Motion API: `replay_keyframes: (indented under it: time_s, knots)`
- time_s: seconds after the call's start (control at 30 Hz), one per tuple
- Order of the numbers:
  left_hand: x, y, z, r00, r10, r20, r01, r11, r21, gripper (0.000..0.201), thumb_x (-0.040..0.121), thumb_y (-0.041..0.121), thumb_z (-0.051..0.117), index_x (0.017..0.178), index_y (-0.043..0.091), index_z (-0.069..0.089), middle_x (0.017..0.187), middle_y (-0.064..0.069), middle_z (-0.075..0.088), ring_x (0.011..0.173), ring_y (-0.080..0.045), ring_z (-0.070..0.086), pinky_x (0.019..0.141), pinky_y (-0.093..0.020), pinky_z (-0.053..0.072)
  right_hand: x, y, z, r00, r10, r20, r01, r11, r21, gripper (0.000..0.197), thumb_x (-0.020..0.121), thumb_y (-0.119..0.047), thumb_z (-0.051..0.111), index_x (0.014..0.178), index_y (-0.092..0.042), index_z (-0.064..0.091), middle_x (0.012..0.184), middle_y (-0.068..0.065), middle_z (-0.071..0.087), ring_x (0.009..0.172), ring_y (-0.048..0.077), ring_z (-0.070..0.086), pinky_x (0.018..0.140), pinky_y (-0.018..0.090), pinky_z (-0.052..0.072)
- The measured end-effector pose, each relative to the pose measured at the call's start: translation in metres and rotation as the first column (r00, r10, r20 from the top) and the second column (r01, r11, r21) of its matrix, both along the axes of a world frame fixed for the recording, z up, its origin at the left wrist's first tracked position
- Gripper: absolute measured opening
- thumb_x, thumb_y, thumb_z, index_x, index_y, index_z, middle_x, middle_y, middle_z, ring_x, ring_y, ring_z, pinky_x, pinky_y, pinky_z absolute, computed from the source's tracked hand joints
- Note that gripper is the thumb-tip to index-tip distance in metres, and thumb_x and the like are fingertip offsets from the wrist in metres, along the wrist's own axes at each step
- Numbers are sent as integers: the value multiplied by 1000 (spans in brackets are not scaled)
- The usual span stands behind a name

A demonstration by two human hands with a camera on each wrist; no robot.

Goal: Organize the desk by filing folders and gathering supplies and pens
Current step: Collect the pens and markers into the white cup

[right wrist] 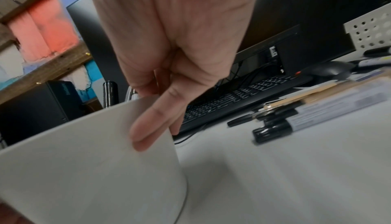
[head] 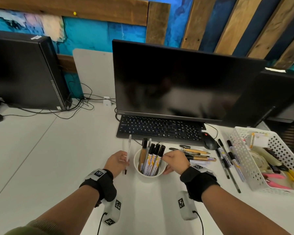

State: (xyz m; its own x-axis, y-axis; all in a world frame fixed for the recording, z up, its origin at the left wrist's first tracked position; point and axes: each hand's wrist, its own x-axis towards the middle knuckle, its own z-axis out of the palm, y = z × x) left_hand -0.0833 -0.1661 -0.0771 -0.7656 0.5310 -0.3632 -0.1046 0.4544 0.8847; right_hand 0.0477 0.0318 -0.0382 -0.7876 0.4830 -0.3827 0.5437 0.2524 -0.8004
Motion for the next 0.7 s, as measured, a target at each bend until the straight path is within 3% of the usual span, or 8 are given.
replay_keyframes:
  time_s: [0.07,0.13,0.27,0.37,0.43,0.5,0.57,0.7]
  knots:
    - [10,9,1,999,7,31,-8,1000,27,28,83,-5,60,104,11,53,80,-5,59,85,-29,60,83,-39,51,5,13,1,1000,6,11,-6,1000,-6,29,91,-10,54,84,17,61,92,39,61,52,20,68,50,30,54]
    - [20,18,2,999,15,38,-17,999,43,30,83,-5,61,106,13,54,79,-5,59,85,-29,61,84,-41,52,11,23,4,999,28,19,-28,1000,-15,25,92,-10,53,83,13,62,95,39,61,51,18,68,51,28,54]
    - [37,29,3,995,78,59,-83,992,96,30,83,-9,59,93,19,55,73,-4,58,82,-28,61,72,-35,52,18,37,7,998,60,18,-59,998,-21,15,90,-7,51,77,-3,57,80,36,51,47,13,67,50,26,52]
    - [44,32,3,993,113,43,-117,988,100,30,82,-7,61,89,22,55,75,-5,60,80,-28,61,75,-37,52,21,41,7,996,89,14,-89,996,-16,21,92,-8,51,80,8,58,83,35,51,45,10,65,49,25,52]
    - [49,32,1,987,157,42,-160,982,98,29,82,-6,61,88,22,55,77,-6,61,78,-27,60,75,-36,51,25,44,7,996,88,-20,-89,995,-38,24,94,-9,50,95,12,62,95,33,59,46,10,66,48,22,54]
    - [54,33,0,979,200,41,-204,973,105,28,82,-4,61,87,22,55,79,-6,62,78,-26,60,74,-35,51,30,51,6,997,46,-63,-50,996,-70,22,95,-10,49,103,4,65,99,18,64,57,17,68,61,32,59]
    - [59,33,-1,973,230,25,-232,967,104,26,82,-1,63,85,24,56,81,-5,62,78,-26,60,76,-36,50,40,65,2,998,27,-64,-23,997,74,22,94,-9,49,97,4,67,99,18,66,78,29,67,80,41,56]
    - [65,31,-2,960,281,-14,-278,955,101,26,81,-2,63,82,23,57,85,-4,63,80,-25,58,76,-37,49,68,88,-15,962,195,192,-262,855,447,28,92,-5,45,109,-4,68,114,10,66,109,25,59,91,26,41]
